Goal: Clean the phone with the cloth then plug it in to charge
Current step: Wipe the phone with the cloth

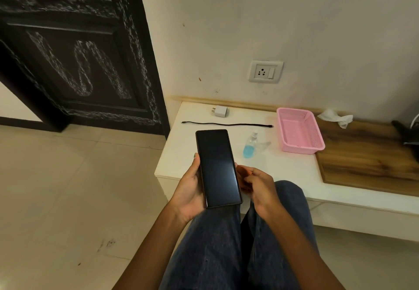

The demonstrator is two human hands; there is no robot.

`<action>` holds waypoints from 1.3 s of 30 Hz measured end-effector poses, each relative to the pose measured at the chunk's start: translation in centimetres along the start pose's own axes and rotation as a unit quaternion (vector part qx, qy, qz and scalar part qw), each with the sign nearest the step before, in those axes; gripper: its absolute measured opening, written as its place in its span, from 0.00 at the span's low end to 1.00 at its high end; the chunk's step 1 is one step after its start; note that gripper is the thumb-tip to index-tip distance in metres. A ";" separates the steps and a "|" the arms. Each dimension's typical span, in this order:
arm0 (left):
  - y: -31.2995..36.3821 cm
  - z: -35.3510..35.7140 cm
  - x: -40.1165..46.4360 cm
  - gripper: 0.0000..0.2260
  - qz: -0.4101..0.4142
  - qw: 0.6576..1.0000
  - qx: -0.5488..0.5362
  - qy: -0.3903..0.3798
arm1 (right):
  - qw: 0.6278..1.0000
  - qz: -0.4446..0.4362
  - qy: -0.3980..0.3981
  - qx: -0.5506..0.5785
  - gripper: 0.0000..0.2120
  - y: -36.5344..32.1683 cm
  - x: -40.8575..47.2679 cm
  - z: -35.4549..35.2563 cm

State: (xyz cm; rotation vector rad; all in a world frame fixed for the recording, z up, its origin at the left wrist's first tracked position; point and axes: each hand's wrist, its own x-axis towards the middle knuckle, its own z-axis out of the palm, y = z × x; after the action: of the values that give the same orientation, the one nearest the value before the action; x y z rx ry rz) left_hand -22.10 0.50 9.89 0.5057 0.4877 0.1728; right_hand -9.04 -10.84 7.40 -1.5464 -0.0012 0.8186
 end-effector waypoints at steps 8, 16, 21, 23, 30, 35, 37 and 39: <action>-0.6 0.7 -0.8 0.20 0.002 0.999 0.041 0.004 | 1.000 -0.011 -0.003 0.006 0.19 -0.3 -1.5 0.1; -0.1 2.0 -1.2 0.26 -0.017 0.998 0.057 0.021 | 1.000 -0.016 -0.005 -0.003 0.17 -1.1 -1.8 0.3; 0.4 2.5 0.4 0.27 -0.022 0.995 0.072 0.061 | 0.999 -0.022 -0.021 0.029 0.18 -1.6 -0.9 0.4; 0.5 2.4 1.3 0.27 -0.018 0.993 0.080 0.088 | 0.999 -0.020 -0.022 0.039 0.19 -1.7 -0.2 0.1; 1.1 1.2 6.2 0.24 -0.027 0.976 0.079 0.202 | 0.998 0.008 0.030 0.048 0.14 -1.5 4.1 -0.7; 1.3 -0.2 9.9 0.24 -0.044 0.964 0.078 0.250 | 0.996 0.039 0.049 0.068 0.14 -1.5 7.2 -1.2; 1.3 -0.8 11.5 0.24 -0.057 0.961 0.076 0.261 | 0.994 0.053 0.051 0.082 0.14 -1.4 8.2 -1.6; 1.2 -1.5 13.1 0.24 -0.066 0.957 0.081 0.271 | 0.991 0.067 0.050 0.105 0.15 -1.3 9.2 -2.1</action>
State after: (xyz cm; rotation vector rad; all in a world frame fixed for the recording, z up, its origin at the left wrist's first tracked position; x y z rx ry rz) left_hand -11.48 5.79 4.11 0.5844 1.0774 0.1430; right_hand -0.58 -8.16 3.86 -1.3959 0.2580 0.8190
